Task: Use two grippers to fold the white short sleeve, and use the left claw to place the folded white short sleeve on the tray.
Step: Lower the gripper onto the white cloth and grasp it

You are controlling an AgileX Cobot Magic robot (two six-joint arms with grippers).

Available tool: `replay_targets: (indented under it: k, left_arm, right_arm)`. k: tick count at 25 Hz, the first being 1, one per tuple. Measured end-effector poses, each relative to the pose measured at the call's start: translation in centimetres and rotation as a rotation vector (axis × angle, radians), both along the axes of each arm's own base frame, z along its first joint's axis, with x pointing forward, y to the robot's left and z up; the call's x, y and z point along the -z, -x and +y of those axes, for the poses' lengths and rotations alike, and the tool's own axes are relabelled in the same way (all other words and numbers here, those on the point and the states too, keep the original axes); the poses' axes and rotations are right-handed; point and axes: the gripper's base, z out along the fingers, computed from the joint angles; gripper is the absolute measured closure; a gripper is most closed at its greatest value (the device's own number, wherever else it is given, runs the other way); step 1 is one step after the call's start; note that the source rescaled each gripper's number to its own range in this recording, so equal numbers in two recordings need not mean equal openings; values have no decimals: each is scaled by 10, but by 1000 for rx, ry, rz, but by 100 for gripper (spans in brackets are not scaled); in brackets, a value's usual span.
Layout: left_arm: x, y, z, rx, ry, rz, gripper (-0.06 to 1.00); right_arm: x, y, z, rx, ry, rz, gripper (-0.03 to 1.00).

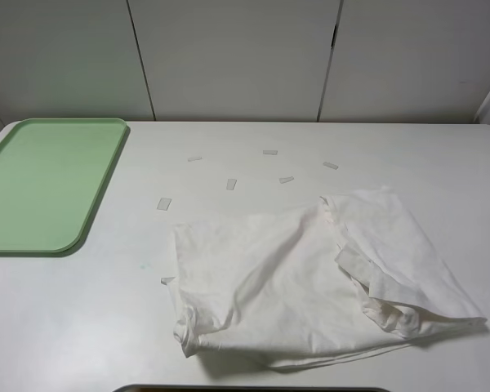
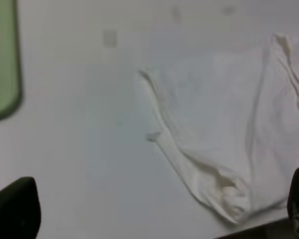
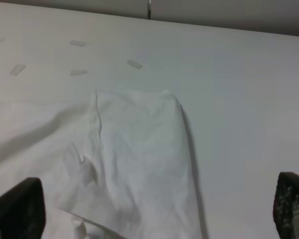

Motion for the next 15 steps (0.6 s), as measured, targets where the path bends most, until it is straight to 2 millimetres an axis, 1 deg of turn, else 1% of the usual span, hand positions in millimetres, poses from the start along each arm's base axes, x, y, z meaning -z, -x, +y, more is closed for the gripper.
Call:
replay_targets:
  k: [2, 6, 7, 8, 10, 13, 15]
  left_arm:
    - [5, -30, -6, 31, 33, 97, -5]
    - [21, -69, -13, 61, 61, 232, -5]
    - [29, -83, -15, 62, 77, 282, -5]
    - [41, -100, -17, 64, 84, 335, -5]
    - [62, -124, -21, 64, 112, 404, -5]
    - [95, -149, -27, 94, 145, 507, -5]
    - [116, -159, -30, 123, 159, 558, -5]
  right_arm:
    - [0, 0, 0, 0, 0, 0, -3]
    - [0, 0, 0, 0, 0, 0, -3]
    - [0, 0, 0, 0, 0, 0, -3]
    - [0, 0, 0, 0, 0, 0, -3]
    - [0, 0, 0, 0, 0, 0, -3]
    - [0, 0, 0, 0, 0, 0, -3]
    - [0, 0, 0, 0, 0, 0, -3]
